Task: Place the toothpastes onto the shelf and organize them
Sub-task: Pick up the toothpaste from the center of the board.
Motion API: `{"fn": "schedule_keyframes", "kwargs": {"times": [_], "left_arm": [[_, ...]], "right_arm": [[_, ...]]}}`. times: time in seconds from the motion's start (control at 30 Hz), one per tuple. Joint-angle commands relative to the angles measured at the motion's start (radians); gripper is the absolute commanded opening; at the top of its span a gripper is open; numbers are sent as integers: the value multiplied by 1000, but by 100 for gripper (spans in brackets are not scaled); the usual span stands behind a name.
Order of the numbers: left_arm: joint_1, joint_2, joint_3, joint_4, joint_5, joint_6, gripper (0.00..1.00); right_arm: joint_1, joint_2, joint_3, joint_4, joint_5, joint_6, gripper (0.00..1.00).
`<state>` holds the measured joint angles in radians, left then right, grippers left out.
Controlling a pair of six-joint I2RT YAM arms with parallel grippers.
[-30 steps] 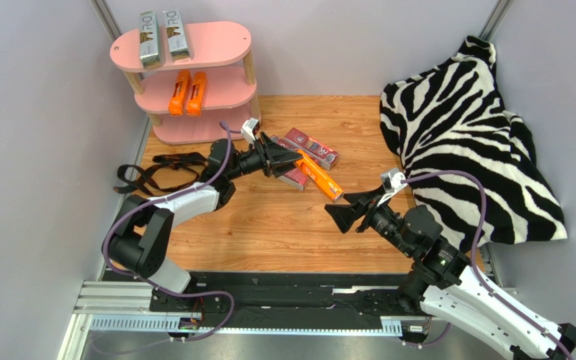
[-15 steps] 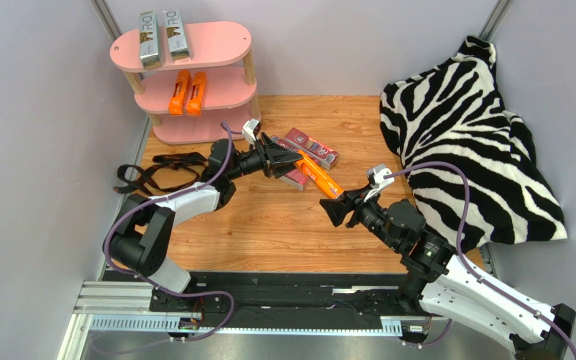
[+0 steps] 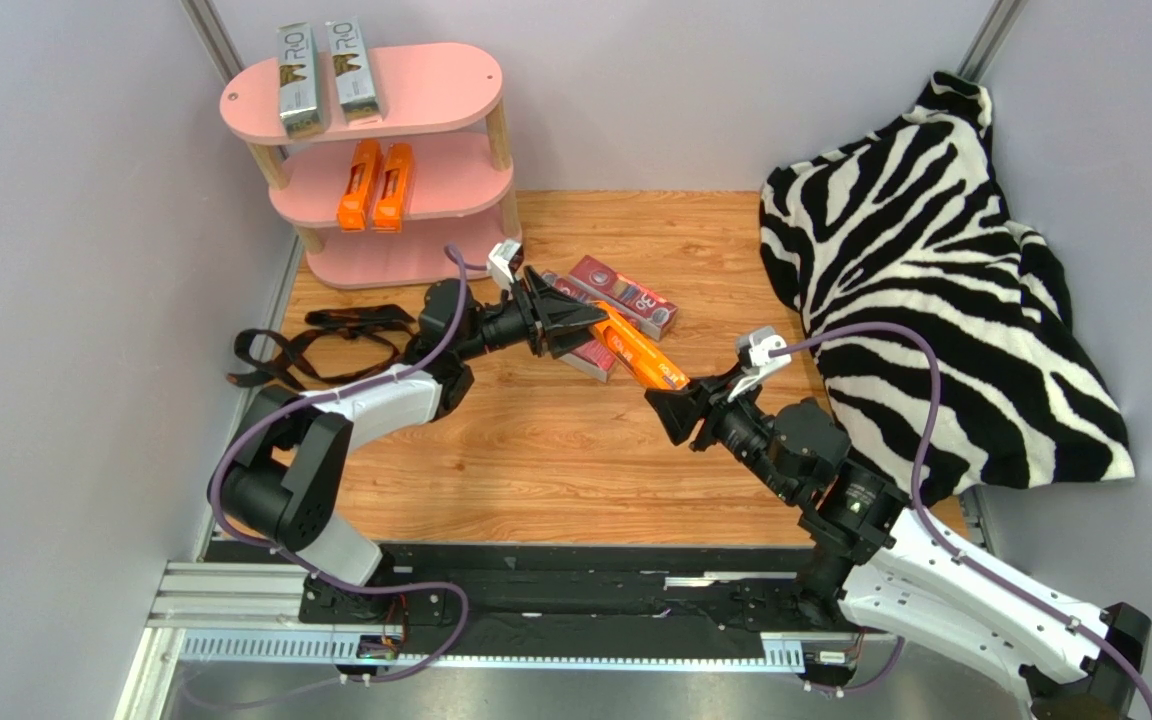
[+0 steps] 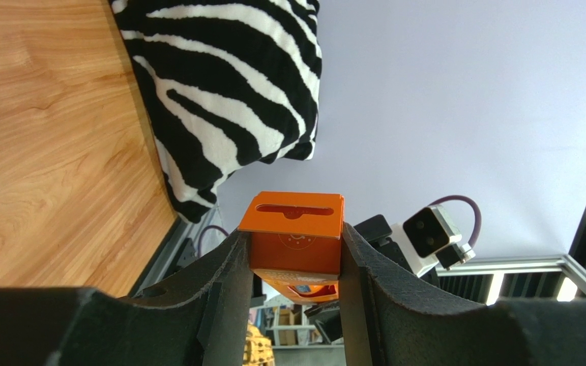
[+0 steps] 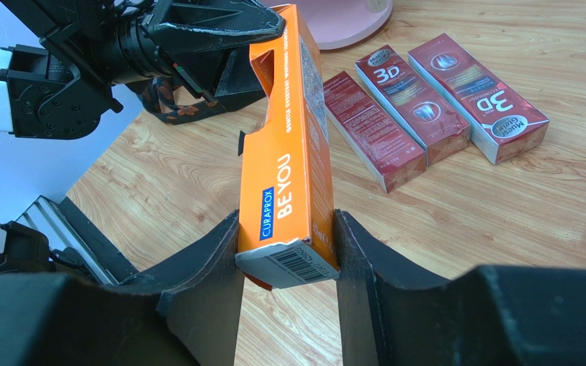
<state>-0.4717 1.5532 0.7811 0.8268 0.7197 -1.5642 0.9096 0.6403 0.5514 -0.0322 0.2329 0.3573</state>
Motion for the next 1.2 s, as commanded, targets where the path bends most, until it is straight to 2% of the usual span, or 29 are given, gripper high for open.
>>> {"fn": "schedule_keyframes", "kwargs": {"times": [0.0, 0.23, 0.33, 0.4, 0.47, 0.5, 0.53, 0.67, 0.83, 0.97, 1.17], "left_arm": [[-18, -10, 1, 71, 34, 4, 50], [-18, -50, -6, 11, 38, 65, 65], [-18, -100, 0, -58, 43, 151, 72], [-16, -142, 15, -130, 32, 266, 75], [-15, -220, 39, -347, 6, 372, 80], [-15, -249, 70, -430, -40, 500, 81], [-15, -305, 85, -597, -69, 556, 82], [-13, -455, 141, -886, -242, 782, 88], [-12, -607, 198, -1151, -452, 990, 88], [-12, -697, 193, -1230, -555, 1056, 89], [-12, -867, 118, -1213, -589, 1119, 89]], "right_arm": [[6, 7, 39, 84, 14, 2, 36], [6, -21, 35, 68, 17, 20, 34], [8, -37, 41, 52, 20, 28, 34], [6, -41, 54, 37, 22, 26, 34], [6, -36, 71, 5, 25, 34, 34], [6, -33, 77, -9, 23, 34, 34], [6, -28, 96, -17, 19, 37, 34], [6, 4, 143, -49, 3, 60, 35], [3, 99, 243, -110, -101, 62, 36], [5, 215, 366, -150, -219, 52, 36], [-37, 341, 456, -150, -469, 94, 36]]}}
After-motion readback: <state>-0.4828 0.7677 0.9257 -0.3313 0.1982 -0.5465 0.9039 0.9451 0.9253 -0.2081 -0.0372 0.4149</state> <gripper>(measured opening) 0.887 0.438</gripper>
